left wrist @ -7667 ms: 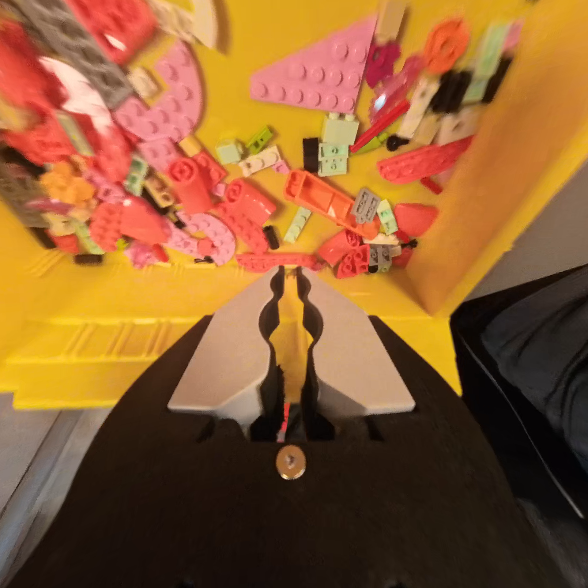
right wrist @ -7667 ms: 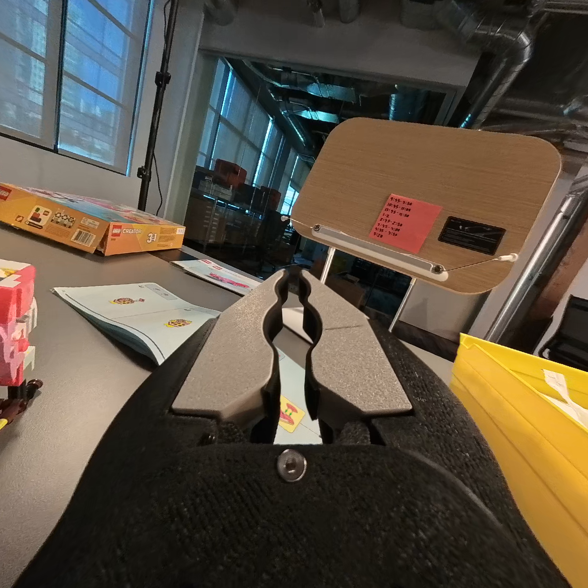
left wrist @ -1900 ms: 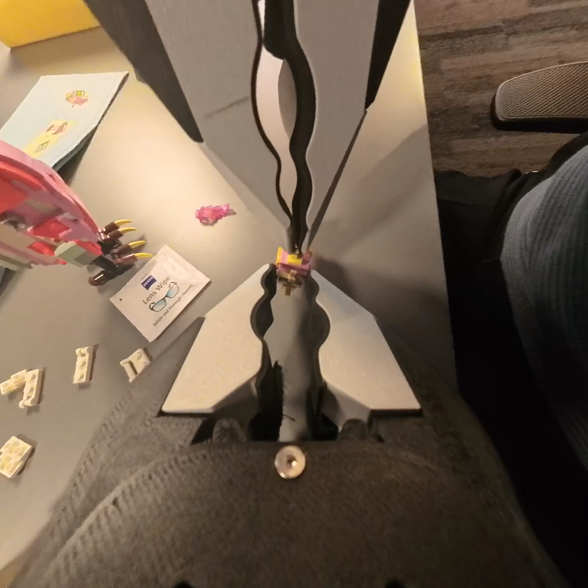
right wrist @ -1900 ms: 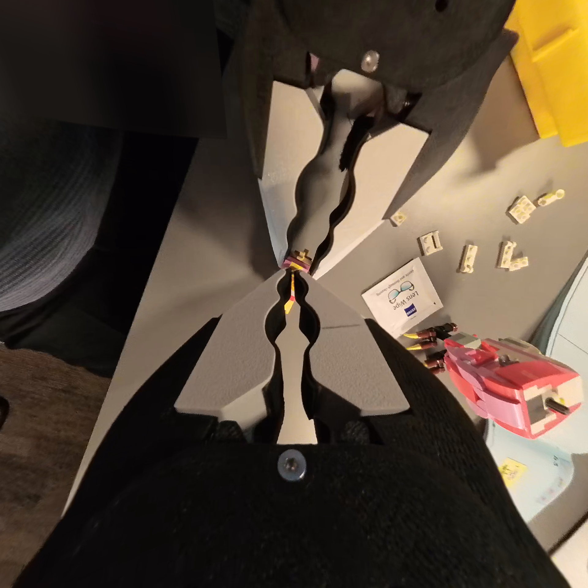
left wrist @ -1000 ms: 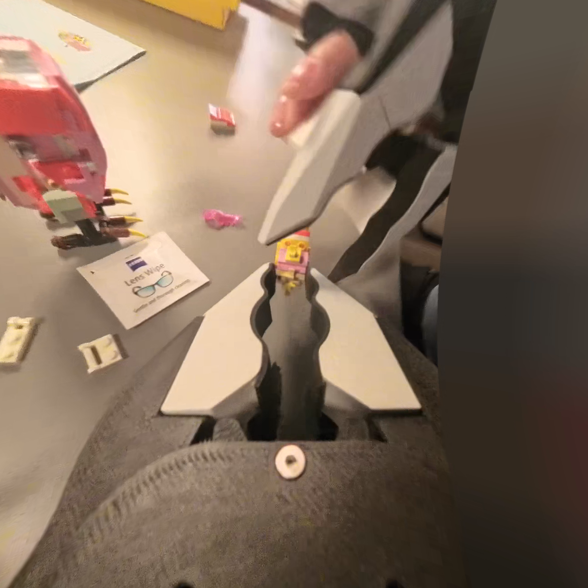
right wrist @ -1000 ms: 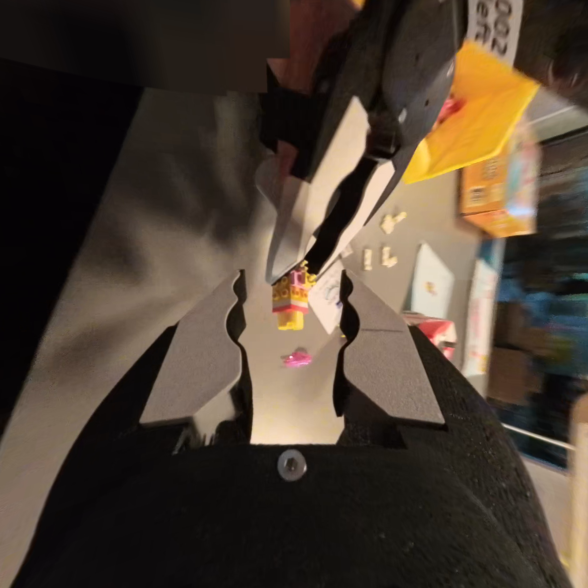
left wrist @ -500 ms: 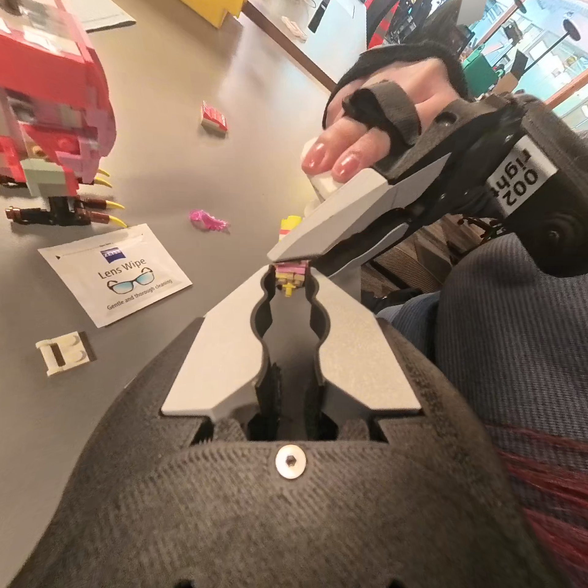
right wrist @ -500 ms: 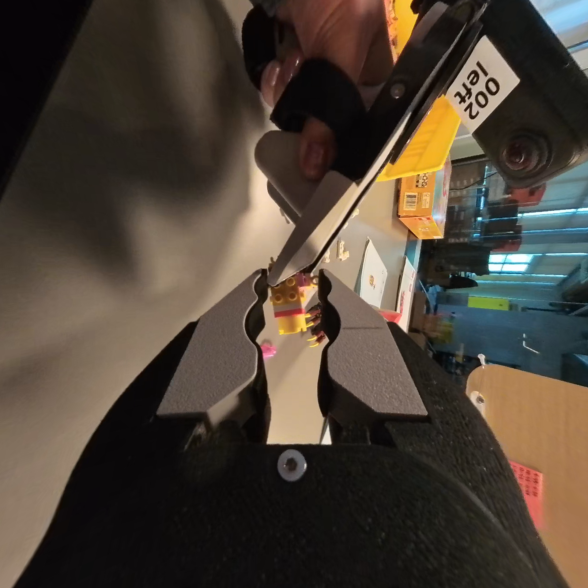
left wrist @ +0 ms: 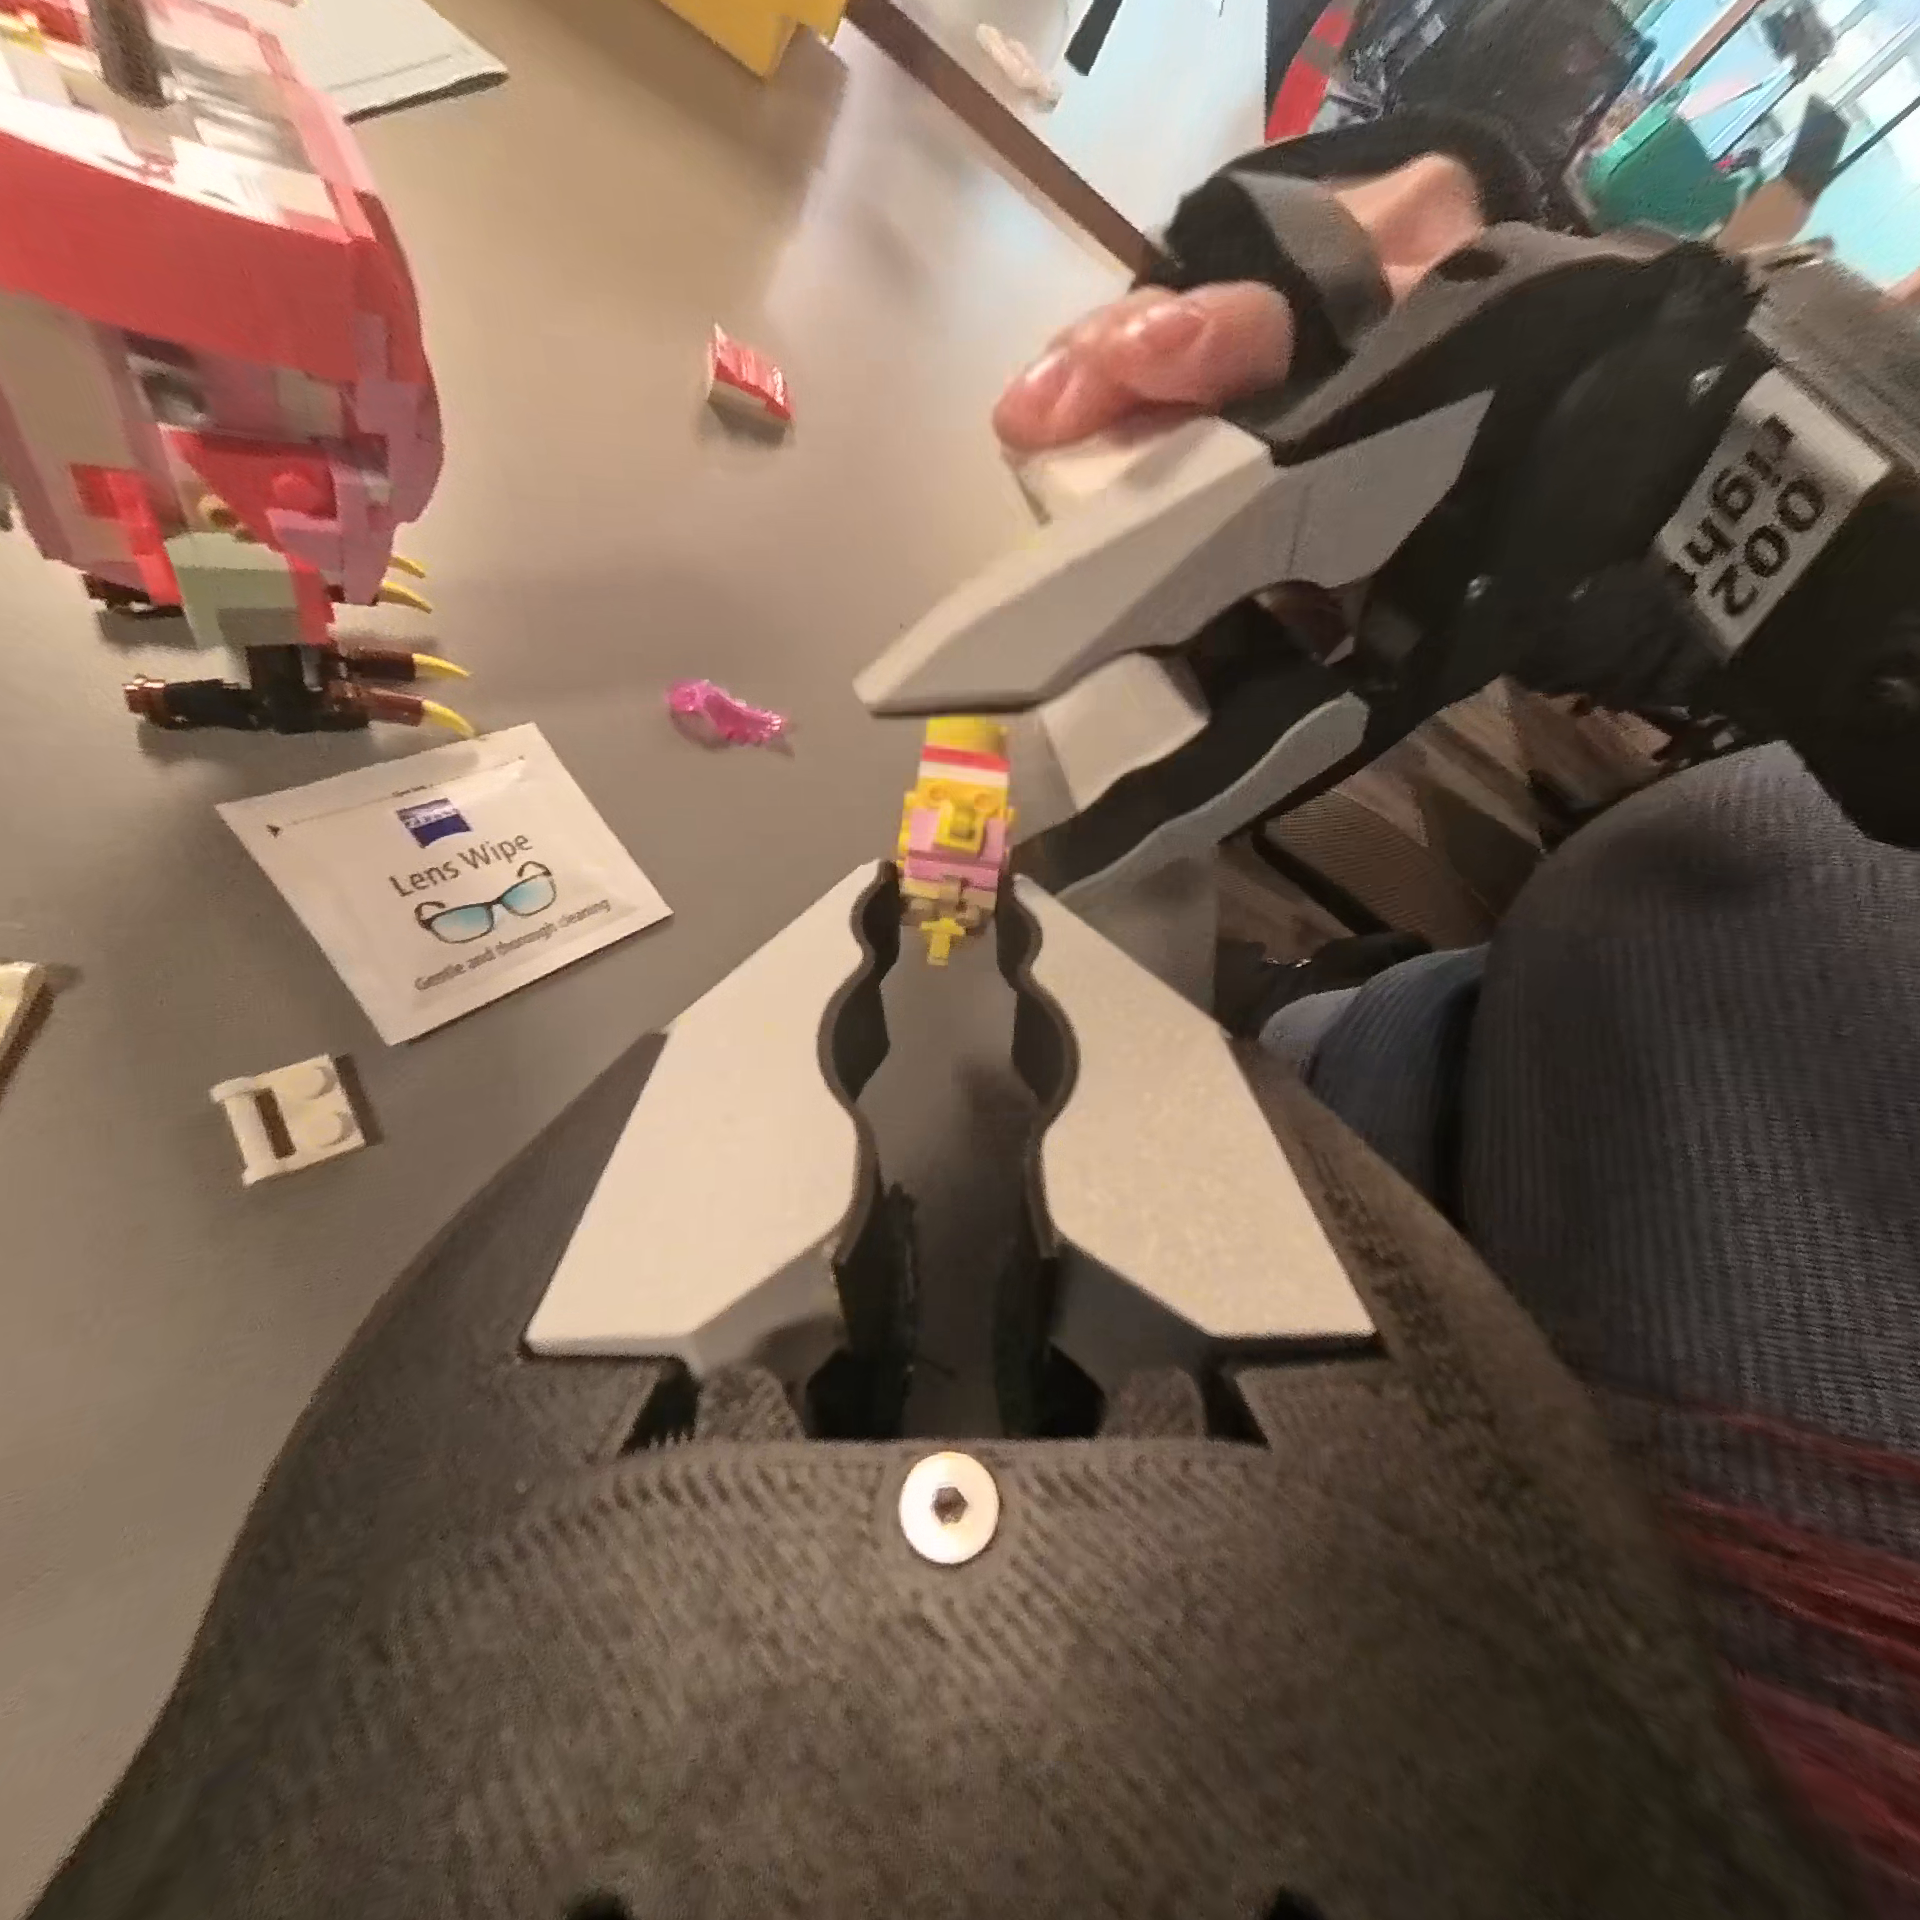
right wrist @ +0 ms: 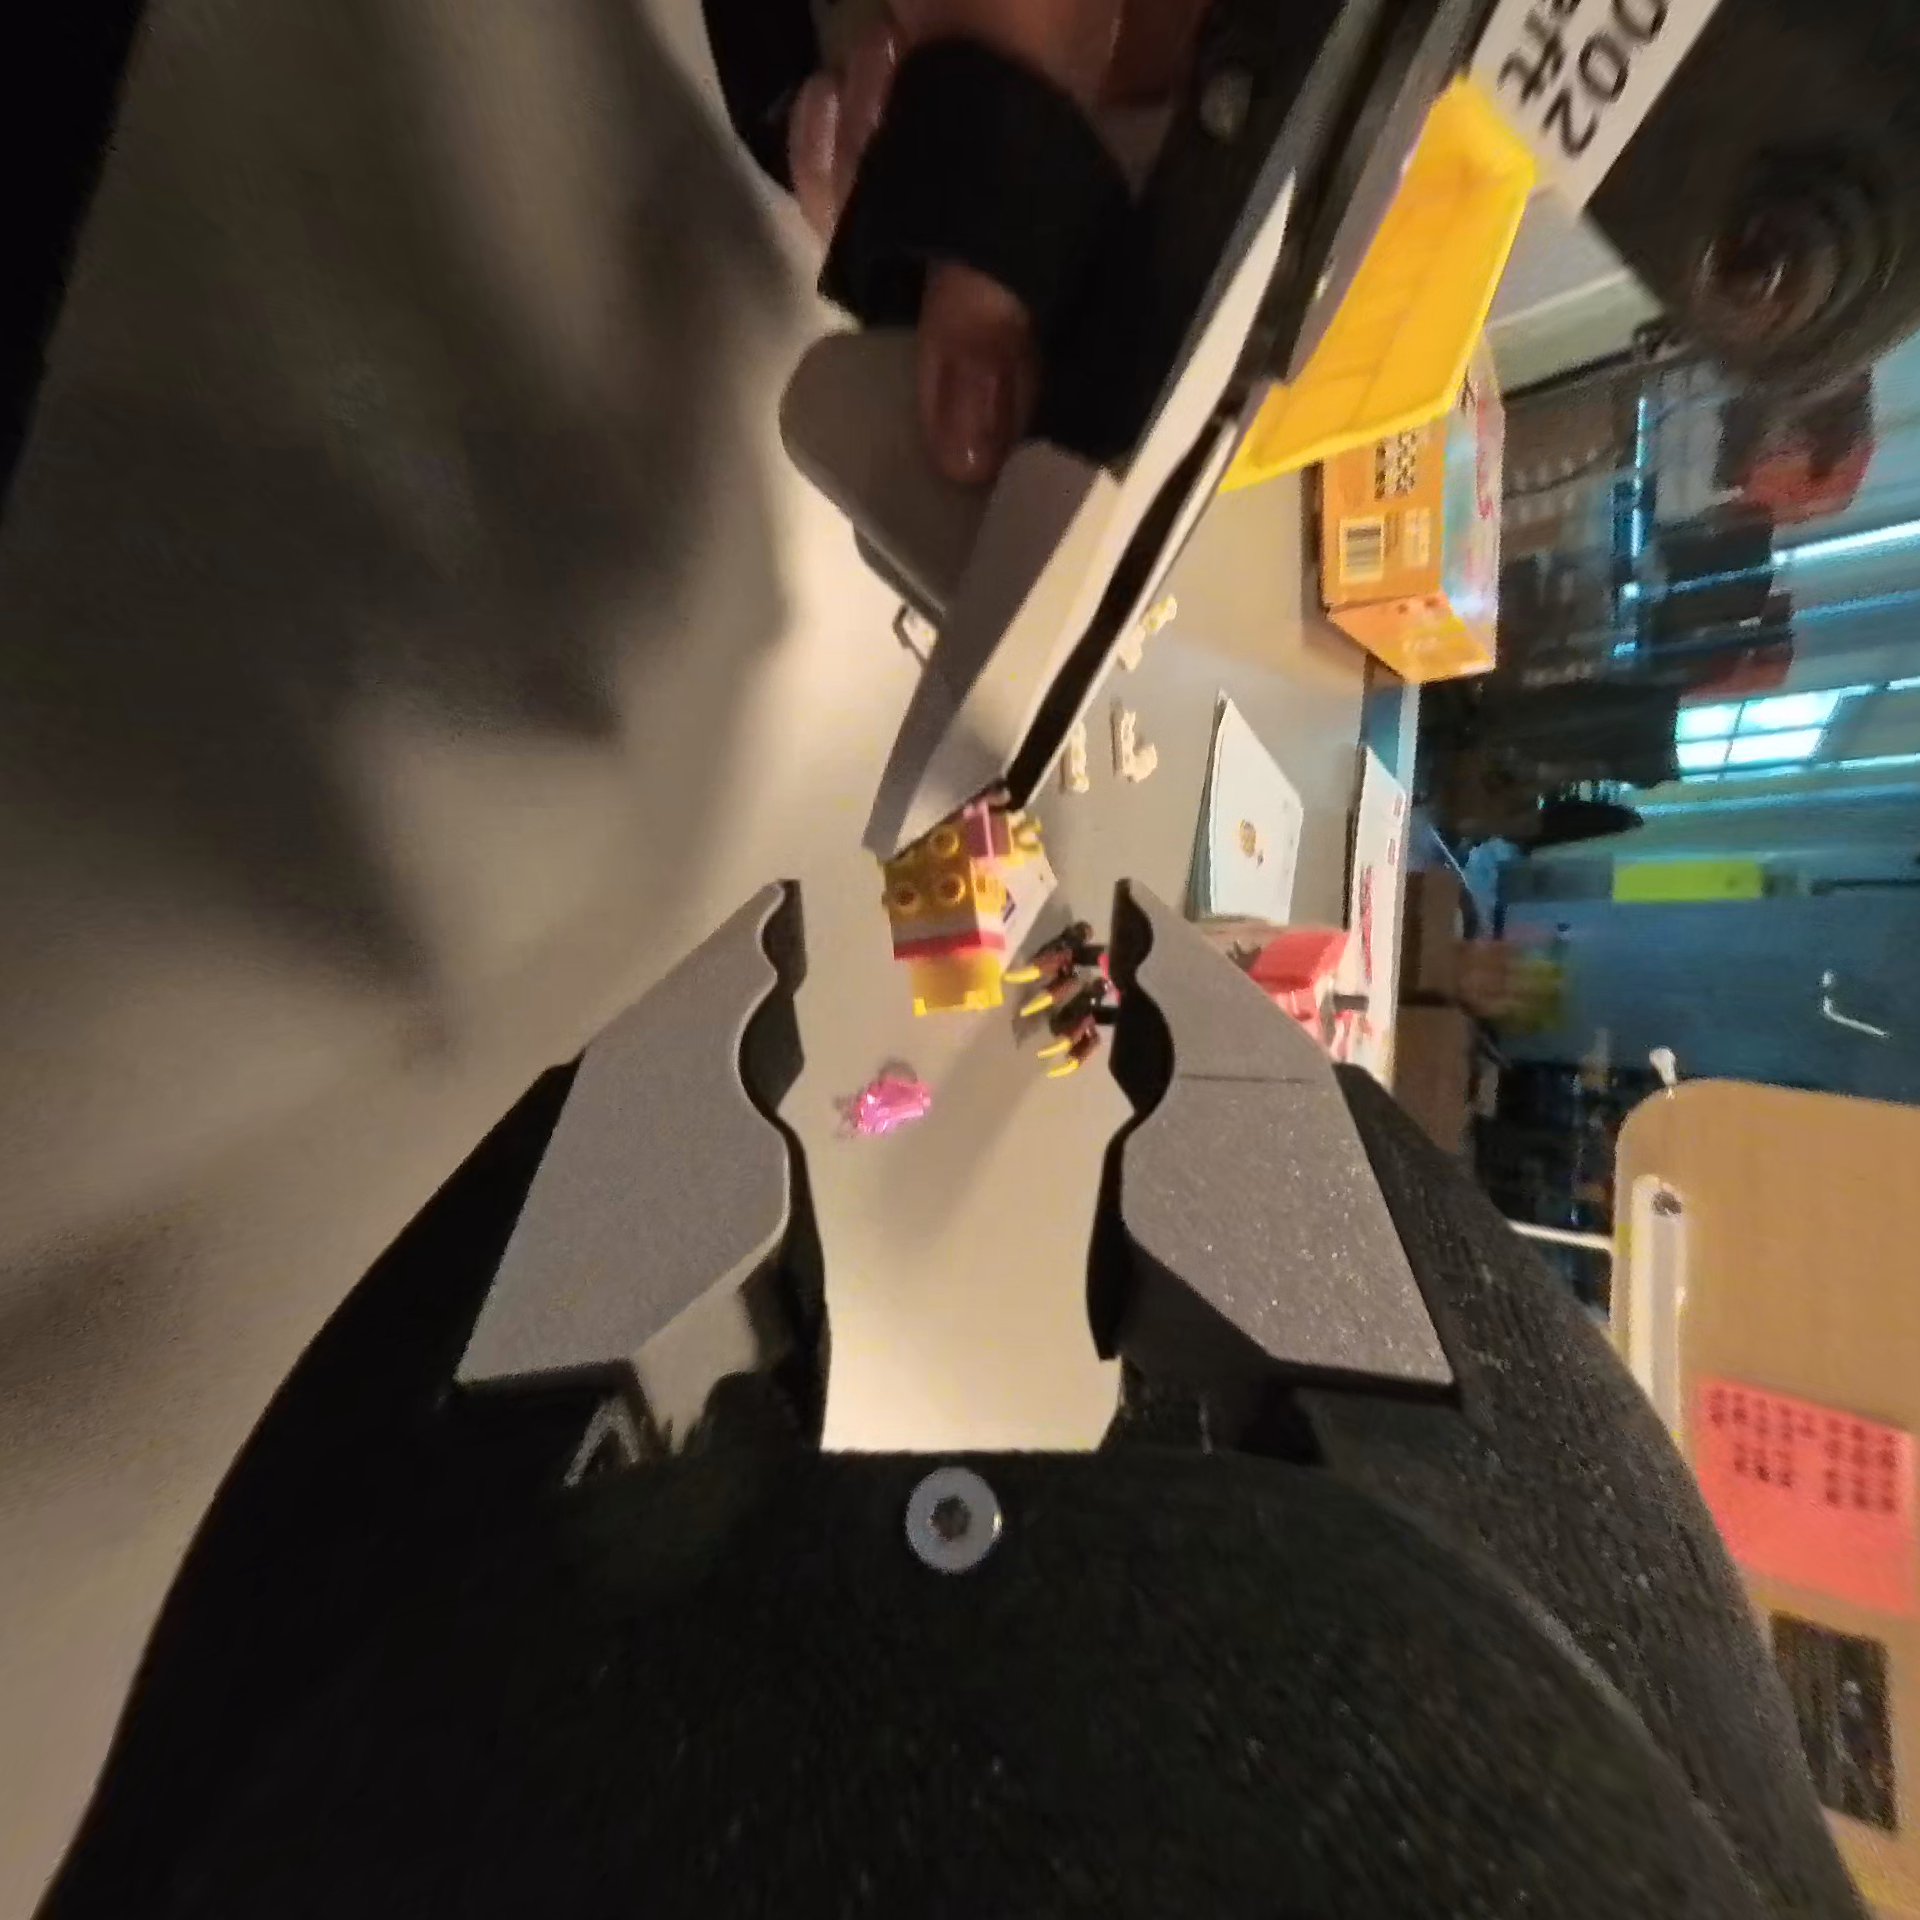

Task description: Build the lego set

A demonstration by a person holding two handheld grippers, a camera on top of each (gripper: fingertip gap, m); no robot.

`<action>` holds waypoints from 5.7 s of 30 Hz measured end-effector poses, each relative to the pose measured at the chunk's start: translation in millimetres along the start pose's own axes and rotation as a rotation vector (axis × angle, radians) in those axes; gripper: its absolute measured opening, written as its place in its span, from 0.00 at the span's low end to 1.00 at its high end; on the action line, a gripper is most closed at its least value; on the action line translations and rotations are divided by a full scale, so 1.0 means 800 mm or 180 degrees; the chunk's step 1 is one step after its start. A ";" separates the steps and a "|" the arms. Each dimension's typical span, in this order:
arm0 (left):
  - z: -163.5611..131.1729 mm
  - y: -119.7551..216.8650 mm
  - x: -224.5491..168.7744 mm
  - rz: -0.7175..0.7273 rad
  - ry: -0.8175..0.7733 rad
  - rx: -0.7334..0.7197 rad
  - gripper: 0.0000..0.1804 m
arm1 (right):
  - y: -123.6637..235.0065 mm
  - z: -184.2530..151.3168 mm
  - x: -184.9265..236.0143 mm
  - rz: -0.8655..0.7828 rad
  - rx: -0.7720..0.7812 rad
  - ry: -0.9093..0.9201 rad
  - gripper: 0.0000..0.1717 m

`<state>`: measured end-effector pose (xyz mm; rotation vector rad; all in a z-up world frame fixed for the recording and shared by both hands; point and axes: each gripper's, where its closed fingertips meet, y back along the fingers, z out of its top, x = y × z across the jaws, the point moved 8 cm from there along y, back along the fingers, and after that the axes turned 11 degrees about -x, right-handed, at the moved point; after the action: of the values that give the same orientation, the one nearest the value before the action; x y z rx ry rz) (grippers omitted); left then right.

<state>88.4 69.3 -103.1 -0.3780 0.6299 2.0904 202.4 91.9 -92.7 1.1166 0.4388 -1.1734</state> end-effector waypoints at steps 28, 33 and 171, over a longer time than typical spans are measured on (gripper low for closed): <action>0.016 0.022 -0.019 0.0163 -0.0818 -0.1493 0.10 | 0.033 0.014 -0.012 -0.1422 -0.0689 -0.0662 0.22; 0.012 0.026 -0.012 0.0318 -0.0820 -0.1448 0.10 | 0.078 -0.082 -0.020 -0.1458 0.0074 -0.2189 0.25; 0.005 0.018 -0.025 -0.0044 -0.0892 -0.1456 0.10 | 0.071 -0.127 0.002 0.1462 0.0390 -0.2549 0.15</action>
<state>87.1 51.3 -85.5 -0.3309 -0.0207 2.2121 279.5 177.2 -111.7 0.7060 -0.4892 -1.1320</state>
